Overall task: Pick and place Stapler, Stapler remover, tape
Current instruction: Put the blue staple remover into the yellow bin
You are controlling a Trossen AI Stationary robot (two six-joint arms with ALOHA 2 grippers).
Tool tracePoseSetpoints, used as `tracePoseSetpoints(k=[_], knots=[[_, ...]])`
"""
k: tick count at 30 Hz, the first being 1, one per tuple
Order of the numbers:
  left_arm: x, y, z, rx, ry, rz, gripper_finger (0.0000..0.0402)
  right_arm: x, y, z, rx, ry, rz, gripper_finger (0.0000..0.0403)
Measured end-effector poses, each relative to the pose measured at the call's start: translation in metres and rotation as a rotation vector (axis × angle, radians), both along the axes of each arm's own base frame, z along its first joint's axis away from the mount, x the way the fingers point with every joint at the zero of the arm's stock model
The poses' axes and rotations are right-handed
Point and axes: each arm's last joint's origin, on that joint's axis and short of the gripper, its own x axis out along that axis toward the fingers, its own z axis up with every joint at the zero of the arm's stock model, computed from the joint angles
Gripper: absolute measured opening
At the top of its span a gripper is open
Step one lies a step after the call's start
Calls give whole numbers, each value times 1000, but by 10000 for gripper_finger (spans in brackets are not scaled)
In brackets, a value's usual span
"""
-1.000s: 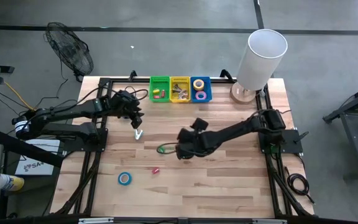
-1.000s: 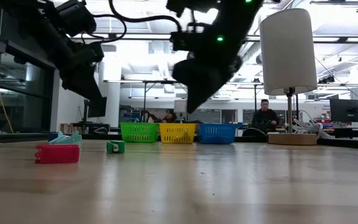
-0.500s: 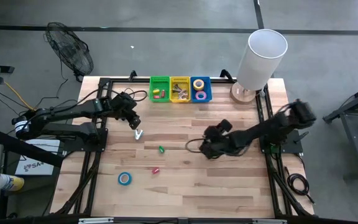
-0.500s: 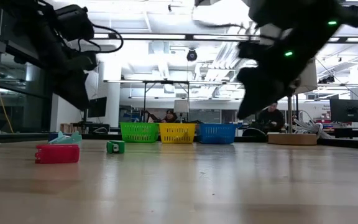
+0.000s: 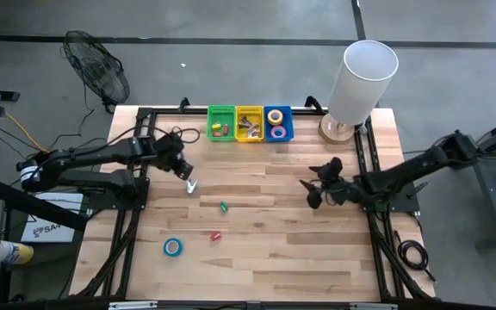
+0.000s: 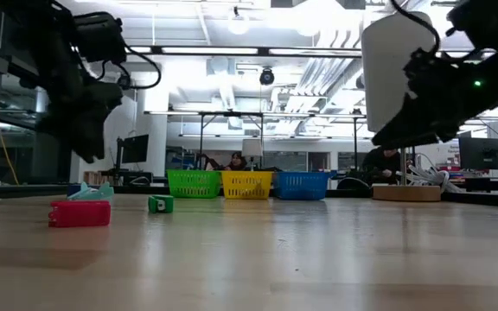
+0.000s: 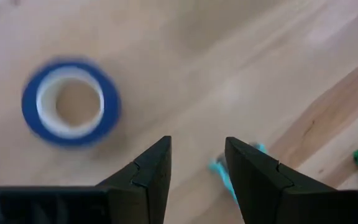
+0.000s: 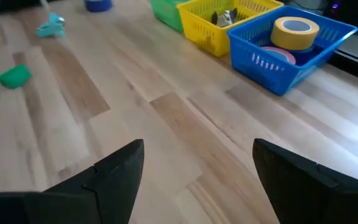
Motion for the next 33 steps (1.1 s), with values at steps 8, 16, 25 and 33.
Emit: tracePoseSetpoints(k=[8,16,25,33], knots=[[5,-24,-2,-66,0,59,149,-9,-2,-3,10,-25,46,291],[11,-48,-4,-48,0,40,150,-9,-1,-4,22,-21,62,291],[23,-69,-22,-30,98,41,223,-8,-1,-2,32,-48,67,291],[39,-73,-33,-46,69,78,281,-7,0,-1,33,-51,67,291]])
